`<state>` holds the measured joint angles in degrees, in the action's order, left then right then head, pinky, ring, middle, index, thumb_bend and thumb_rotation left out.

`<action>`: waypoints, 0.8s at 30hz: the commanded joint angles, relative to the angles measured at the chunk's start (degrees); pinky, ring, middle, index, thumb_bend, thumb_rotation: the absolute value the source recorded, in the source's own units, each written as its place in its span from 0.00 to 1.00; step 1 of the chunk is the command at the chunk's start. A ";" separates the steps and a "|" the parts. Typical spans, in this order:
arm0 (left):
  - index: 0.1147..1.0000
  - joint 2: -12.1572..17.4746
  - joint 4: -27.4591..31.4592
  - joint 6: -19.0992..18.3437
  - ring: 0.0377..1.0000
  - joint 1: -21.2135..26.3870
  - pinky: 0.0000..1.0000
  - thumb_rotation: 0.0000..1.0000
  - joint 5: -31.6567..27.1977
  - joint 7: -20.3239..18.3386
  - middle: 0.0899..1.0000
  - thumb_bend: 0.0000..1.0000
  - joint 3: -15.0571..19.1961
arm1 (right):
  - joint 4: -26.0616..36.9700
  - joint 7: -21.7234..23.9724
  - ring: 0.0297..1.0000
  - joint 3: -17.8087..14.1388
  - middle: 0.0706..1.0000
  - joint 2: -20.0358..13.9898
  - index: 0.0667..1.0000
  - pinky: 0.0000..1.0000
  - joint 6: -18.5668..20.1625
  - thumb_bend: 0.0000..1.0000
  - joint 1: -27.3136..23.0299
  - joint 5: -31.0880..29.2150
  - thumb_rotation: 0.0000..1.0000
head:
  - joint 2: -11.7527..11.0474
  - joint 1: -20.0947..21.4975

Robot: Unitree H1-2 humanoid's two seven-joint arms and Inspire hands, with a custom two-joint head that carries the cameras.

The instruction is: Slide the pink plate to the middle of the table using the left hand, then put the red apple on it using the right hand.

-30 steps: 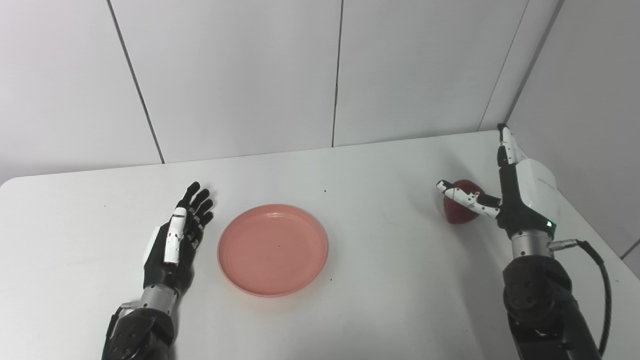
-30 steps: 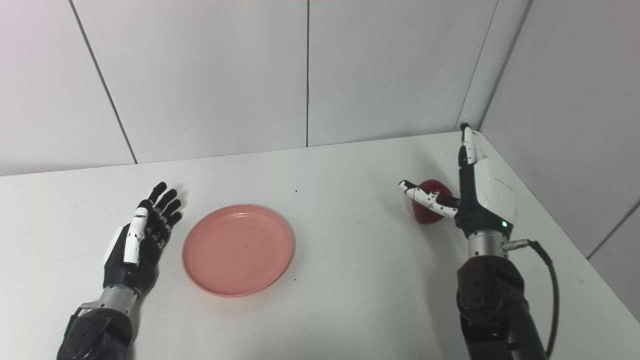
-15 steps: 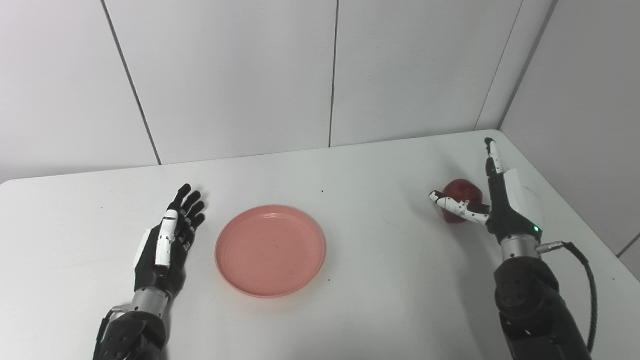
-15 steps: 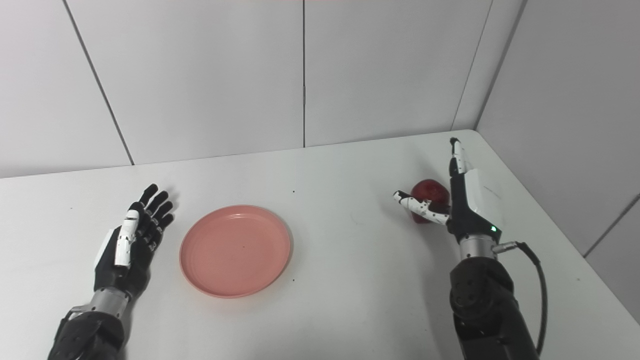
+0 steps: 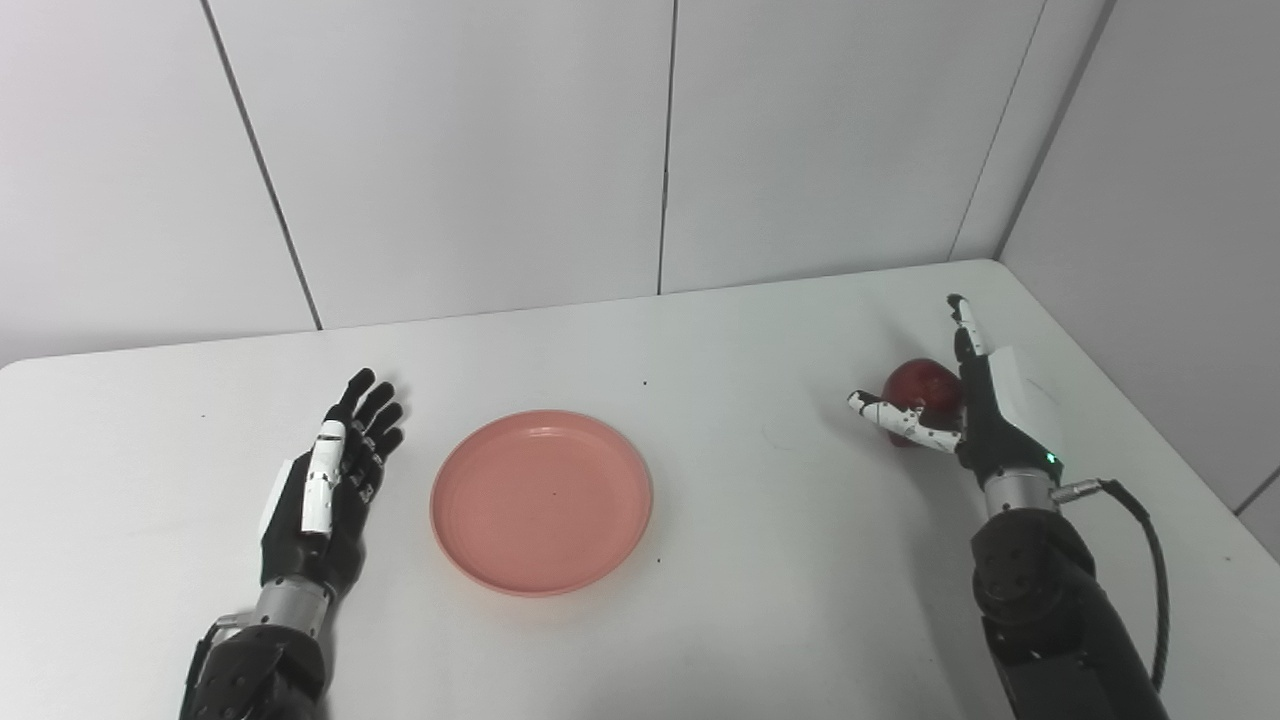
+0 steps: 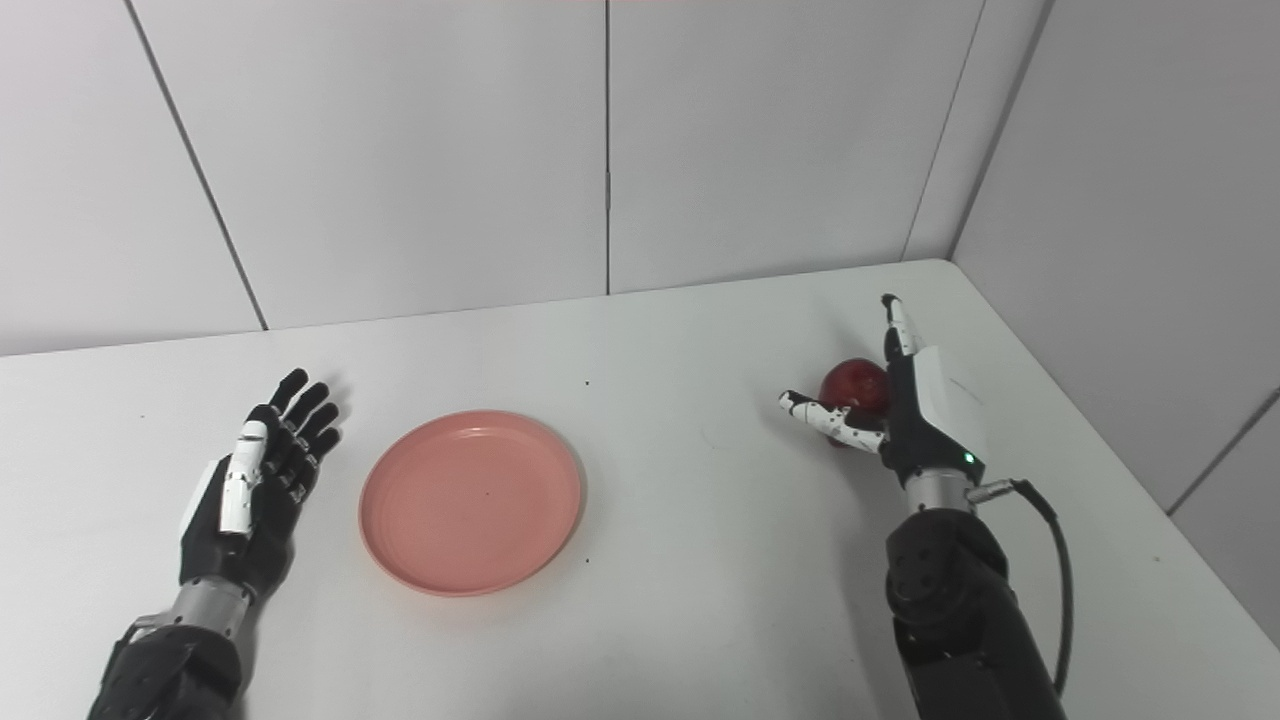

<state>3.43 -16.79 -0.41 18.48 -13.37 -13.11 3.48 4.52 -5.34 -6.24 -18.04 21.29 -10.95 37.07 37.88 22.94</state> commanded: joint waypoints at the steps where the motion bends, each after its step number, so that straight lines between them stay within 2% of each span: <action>1: 0.92 0.95 -1.33 -1.05 0.94 -2.25 0.96 1.00 -0.03 -0.36 0.94 0.33 0.02 | 0.49 -1.87 0.87 -0.42 0.92 -1.07 0.95 0.77 -0.96 1.00 -2.33 -0.22 0.51 | 0.09 0.07; 21: 0.92 1.13 -0.85 -1.50 0.94 -2.39 0.95 1.00 -0.12 -0.63 0.94 0.32 0.33 | -5.24 -3.93 0.86 -0.81 0.90 -2.19 0.91 0.77 -0.91 1.00 -4.59 -2.77 0.47 | 0.01 -0.20; 24: 0.91 0.95 -0.59 -2.13 0.94 -2.35 0.95 1.00 -0.39 -0.41 0.93 0.32 0.51 | -5.64 -4.42 0.86 -1.09 0.89 -2.08 0.90 0.76 -1.36 1.00 -4.72 -3.21 0.44 | -0.01 -0.24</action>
<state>4.00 -16.44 -0.73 18.26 -13.46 -13.94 3.82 -1.78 -7.83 -6.69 -18.51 21.29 -13.26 34.07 37.88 22.76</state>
